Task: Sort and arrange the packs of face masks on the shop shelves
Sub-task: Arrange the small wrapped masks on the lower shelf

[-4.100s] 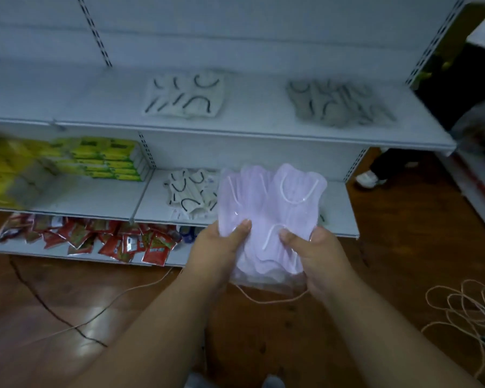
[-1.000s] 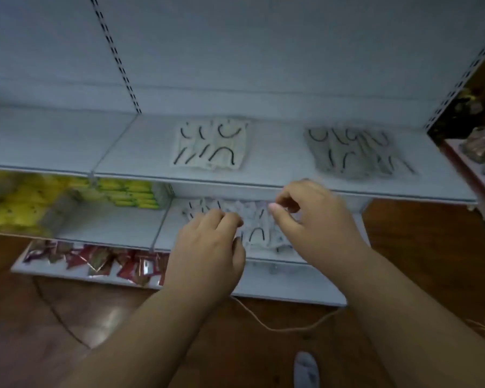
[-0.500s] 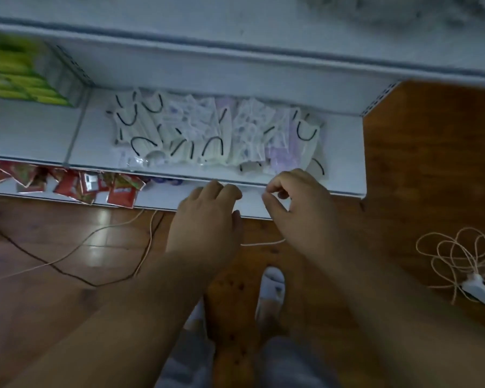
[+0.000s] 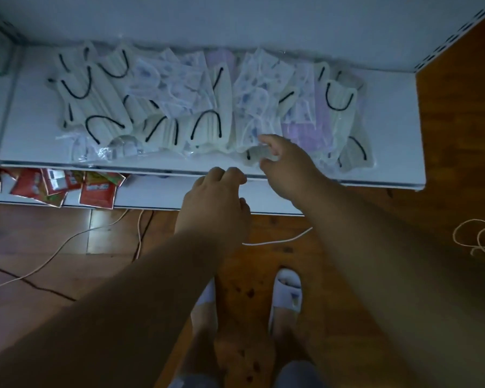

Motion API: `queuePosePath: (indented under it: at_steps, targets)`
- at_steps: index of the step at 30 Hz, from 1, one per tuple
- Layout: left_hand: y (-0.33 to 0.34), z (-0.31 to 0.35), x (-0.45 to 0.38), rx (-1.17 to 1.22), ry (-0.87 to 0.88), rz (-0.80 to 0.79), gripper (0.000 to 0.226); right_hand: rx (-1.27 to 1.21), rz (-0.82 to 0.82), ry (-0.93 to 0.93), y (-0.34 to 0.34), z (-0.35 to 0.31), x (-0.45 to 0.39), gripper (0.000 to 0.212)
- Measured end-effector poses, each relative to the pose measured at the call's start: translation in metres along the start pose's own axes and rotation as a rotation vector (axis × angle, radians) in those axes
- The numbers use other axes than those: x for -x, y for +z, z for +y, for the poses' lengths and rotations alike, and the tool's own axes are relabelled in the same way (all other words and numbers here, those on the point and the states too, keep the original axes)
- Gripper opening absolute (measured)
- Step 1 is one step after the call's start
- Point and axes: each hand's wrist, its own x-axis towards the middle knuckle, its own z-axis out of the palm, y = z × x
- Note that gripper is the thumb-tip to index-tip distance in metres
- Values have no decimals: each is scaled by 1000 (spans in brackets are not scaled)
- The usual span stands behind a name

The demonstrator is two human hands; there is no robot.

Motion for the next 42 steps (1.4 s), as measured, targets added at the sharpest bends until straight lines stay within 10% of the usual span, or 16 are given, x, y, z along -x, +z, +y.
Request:
queuePosePath:
  at_steps: [10,20,30,36,42]
  targets:
    - [13,2,-50,170,-65,-51,39,-282,192,289,17,2,-40,42]
    - [7,20,-75,1538,-784,-120,21,-691,419,187,-8,10,24,18]
    - [-4,10,-78,1006,-518,-51,22,105,260,-162,-6,7,-22,37]
    - [-4,-5,-72,549,-395,-124,35,717,-128,-278,-9,2,-72,57]
    - [-7,-7,-67,619,-404,2,32,474,47,-263,-11,15,-65,50]
